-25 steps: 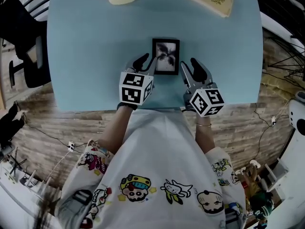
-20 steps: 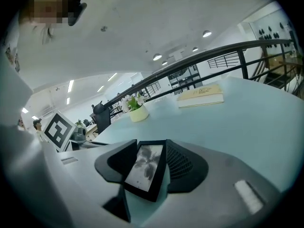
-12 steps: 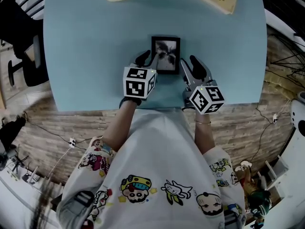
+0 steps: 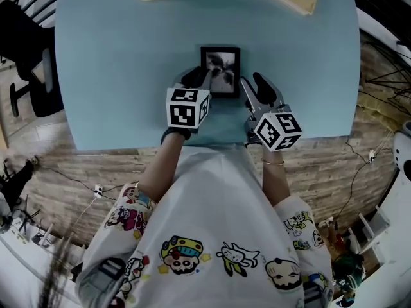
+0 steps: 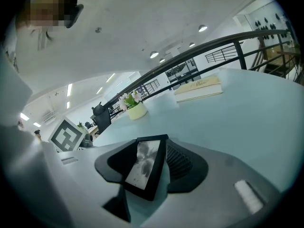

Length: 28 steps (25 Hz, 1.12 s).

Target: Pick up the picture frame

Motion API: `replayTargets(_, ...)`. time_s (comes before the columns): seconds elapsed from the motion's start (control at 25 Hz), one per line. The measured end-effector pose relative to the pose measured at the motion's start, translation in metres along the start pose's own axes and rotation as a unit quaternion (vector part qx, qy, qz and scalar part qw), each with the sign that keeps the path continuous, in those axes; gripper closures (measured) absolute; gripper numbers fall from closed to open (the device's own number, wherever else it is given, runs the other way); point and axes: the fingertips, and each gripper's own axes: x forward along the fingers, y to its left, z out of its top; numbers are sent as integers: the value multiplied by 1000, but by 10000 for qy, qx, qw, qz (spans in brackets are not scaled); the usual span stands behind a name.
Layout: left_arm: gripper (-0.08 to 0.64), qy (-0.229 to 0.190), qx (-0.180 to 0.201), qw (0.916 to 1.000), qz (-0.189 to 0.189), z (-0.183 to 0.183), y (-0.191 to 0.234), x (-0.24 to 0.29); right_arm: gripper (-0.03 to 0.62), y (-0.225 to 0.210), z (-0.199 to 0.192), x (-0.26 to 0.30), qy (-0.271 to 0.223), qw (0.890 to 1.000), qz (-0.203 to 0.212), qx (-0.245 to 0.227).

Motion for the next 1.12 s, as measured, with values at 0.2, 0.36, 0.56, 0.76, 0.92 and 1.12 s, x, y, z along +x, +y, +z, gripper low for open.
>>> replayTargets(0.2, 466, -59, -21, 10000, 71, 1, 0, -1, 408, 0, -3, 1, 56, 10000, 36, 29)
replayTargets(0.36, 472, -100, -37, 9999, 107, 2, 1, -1, 408, -1, -6, 2, 124, 9999, 50, 73)
replayTargets(0.56, 480, -64, -273, 9996, 47, 1, 3, 0, 413, -5, -10, 6, 231, 9993, 96, 281)
replayTargets(0.76, 485, -33, -480, 9988, -15, 2, 4, 1, 414, -8, -18, 13, 516, 9967, 226, 593)
replayTargets(0.92, 486, -1, -609, 9981, -71, 3, 4, 2, 414, -12, -25, 18, 755, 9933, 281, 825)
replayTargets(1.12, 488, 54, -756, 9970, -178, 3, 5, 1, 413, -13, -35, 23, 1140, 9880, 340, 986)
